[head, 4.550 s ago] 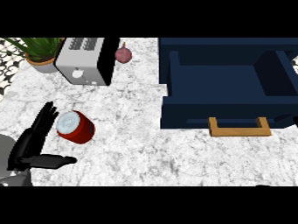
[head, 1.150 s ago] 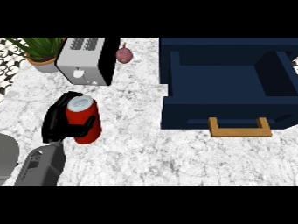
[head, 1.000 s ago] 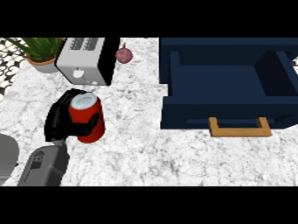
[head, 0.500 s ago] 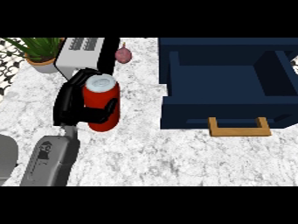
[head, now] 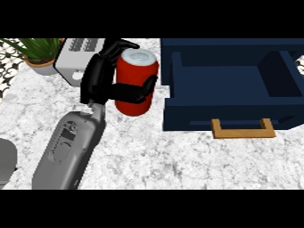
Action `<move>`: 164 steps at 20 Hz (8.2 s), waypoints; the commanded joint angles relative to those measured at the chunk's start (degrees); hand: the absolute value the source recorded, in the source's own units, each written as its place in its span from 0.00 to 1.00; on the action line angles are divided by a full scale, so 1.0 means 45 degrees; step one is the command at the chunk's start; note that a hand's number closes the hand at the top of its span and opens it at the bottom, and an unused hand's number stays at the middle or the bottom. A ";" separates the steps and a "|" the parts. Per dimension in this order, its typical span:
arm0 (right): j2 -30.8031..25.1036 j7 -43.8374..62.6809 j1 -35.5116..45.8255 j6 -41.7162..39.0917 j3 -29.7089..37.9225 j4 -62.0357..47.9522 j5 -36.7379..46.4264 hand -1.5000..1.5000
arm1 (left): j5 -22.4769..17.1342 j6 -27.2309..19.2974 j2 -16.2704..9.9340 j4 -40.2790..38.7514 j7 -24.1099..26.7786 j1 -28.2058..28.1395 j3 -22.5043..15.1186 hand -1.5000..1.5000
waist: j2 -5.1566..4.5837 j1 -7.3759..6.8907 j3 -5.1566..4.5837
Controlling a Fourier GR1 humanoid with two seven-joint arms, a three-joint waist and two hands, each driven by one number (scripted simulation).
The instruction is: Pick up the can, place it into the drawer and close the drawer
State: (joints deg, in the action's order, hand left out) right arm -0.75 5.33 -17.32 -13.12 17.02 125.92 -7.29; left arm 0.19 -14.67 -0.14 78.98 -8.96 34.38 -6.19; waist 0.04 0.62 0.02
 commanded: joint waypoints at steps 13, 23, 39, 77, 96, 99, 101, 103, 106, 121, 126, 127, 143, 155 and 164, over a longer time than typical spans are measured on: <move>-0.0028 0.0446 0.0393 0.0152 -0.0456 0.0213 0.0339 0.00 | -0.0974 -0.3270 0.0032 -0.4630 -0.1673 0.7357 -0.1433 1.00 | -0.0050 0.0261 0.0002; -0.0476 0.0556 0.0837 -0.0062 0.0249 -0.0361 -0.0428 0.00 | -0.2672 -0.3742 0.0032 -0.7960 -0.0871 0.9760 -0.1851 1.00 | -0.0088 0.0360 0.0010; -0.0377 0.0576 0.1731 0.0381 -0.0345 -0.0576 0.0399 0.00 | -0.5192 -0.3970 0.0032 -1.1364 0.0887 1.0952 -0.3593 1.00 | -0.0231 0.0893 0.0025; -0.1158 0.0660 0.2808 0.0361 -0.0723 -0.0066 0.1467 0.00 | -0.7583 -0.7011 0.0032 -1.2965 0.2954 1.0349 -0.6610 0.00 | -0.0452 0.1695 0.0023; -0.3168 -0.1319 0.3374 0.0556 -0.2911 -0.0076 0.8720 0.00 | -0.9128 -0.7641 0.0032 -1.1980 0.3792 1.0730 -0.6452 0.00 | -0.0205 0.0662 0.0004; -0.3313 -0.1136 0.4030 0.1057 -0.3558 -0.1301 1.0647 0.00 | -0.9085 -0.7696 0.0032 -1.1927 0.3608 1.0532 -0.6695 0.00 | -0.0192 0.0398 0.0005; -0.2905 -0.0813 0.4602 0.1524 -0.4534 -0.1811 1.1900 0.00 | -0.9186 -0.7261 0.0032 -1.1883 0.3521 1.0817 -0.6436 0.00 | -0.0175 0.0240 -0.0002; -0.3135 -0.1440 0.4766 0.1853 -0.4552 -0.3216 1.2568 0.00 | -0.8931 -0.7459 0.0032 -1.1783 0.3288 1.0675 -0.6496 0.00 | -0.0097 -0.0073 0.0002; -0.2766 -0.1220 0.4940 0.2590 -0.5329 -0.4134 1.4093 0.00 | -0.8802 -0.7217 -0.0087 -1.1775 0.3152 1.0806 -0.6140 0.00 | -0.0068 -0.0178 -0.0001; -0.1986 -0.2932 0.7782 0.6837 -0.3754 -1.1849 1.5105 0.00 | -0.7557 -0.7342 -0.2852 -0.7635 0.0082 0.9217 -0.6725 0.00 | 0.0015 -0.0612 0.0012; -0.1694 -0.2511 0.8934 0.7714 -0.3529 -1.3953 1.6041 0.00 | -0.7490 -0.6963 -0.3981 -0.6557 -0.0157 0.8564 -0.6561 0.00 | -0.0064 -0.0870 0.0015; -0.1472 -0.2457 0.8805 0.7920 -0.3837 -1.4152 1.6435 0.00 | -0.7445 -0.6860 -0.4164 -0.6229 -0.0730 0.8857 -0.6699 0.00 | -0.0016 -0.0873 0.0016; -0.1947 -0.2285 1.4669 1.1259 -0.1579 -2.0751 1.6962 0.00 | -0.6668 -0.7017 -0.5663 -0.2863 -0.1638 0.5978 -0.6871 0.00 | -0.0177 -0.1068 0.0018; -0.2661 -0.2361 1.7263 1.2362 -0.0857 -2.3989 1.7189 0.00 | -0.6151 -0.7015 -0.6351 -0.0786 -0.1351 0.3981 -0.6795 0.00 | -0.0348 -0.1429 0.0028; -0.2323 -0.2652 1.8213 1.2672 -0.0461 -2.4813 1.6839 0.00 | -0.6092 -0.6542 -0.6874 -0.0166 -0.1603 0.3299 -0.6450 0.00 | -0.0414 -0.1435 0.0031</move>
State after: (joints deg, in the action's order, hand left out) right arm -12.17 -6.61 60.63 42.71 13.75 15.58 69.43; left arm -27.61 -44.61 -30.44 76.92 -15.92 50.64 -35.38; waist -1.19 -4.67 0.03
